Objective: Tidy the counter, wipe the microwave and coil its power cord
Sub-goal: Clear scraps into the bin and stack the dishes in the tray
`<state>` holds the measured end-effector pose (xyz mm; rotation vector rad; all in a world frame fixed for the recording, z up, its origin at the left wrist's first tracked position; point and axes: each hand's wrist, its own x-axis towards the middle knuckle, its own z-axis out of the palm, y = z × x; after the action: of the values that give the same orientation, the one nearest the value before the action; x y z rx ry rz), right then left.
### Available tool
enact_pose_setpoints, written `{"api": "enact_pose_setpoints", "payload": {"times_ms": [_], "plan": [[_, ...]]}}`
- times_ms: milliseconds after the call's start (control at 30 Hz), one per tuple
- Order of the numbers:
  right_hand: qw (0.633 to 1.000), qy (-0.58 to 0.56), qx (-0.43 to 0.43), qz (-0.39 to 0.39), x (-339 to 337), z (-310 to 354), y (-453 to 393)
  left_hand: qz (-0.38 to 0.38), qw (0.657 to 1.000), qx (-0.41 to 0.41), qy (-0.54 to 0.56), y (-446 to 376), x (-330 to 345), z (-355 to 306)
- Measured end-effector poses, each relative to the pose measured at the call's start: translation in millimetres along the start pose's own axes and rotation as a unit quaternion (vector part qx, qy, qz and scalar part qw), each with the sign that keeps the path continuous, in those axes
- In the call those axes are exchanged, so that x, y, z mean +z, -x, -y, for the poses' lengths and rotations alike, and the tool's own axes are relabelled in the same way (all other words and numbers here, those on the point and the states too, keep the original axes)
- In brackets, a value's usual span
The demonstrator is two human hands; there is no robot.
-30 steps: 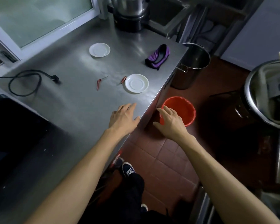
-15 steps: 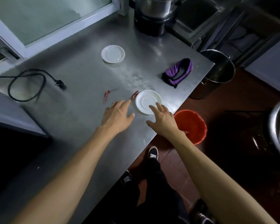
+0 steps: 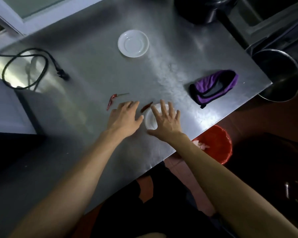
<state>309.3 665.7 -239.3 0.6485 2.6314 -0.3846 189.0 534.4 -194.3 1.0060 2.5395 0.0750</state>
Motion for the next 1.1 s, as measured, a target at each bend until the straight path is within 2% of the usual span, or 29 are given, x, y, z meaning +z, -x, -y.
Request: {"api": "enact_pose_setpoints", "payload": {"times_ms": [200, 333, 700, 1100], "plan": [[0.999, 0.027, -0.011, 0.040, 10.1, -4.0, -10.1, 0.019, 0.999, -0.029, 0.029, -1.5, 6.6, 1.9], [0.998, 0.046, -0.018, 0.027, 6.1, -1.8, -11.8, 0.018, 0.998, -0.042, 0.045, 3.3, 10.3, 10.5], [0.998, 0.014, 0.049, -0.034, -41.9, 12.7, -11.4, -0.009, 0.996, -0.035, 0.086, 5.4, -1.8, 45.6], [0.997, -0.009, 0.028, -0.065, -86.6, -16.2, -119.4, -0.053, 0.995, -0.049, 0.068, -100.1, -31.0, 39.9]]}}
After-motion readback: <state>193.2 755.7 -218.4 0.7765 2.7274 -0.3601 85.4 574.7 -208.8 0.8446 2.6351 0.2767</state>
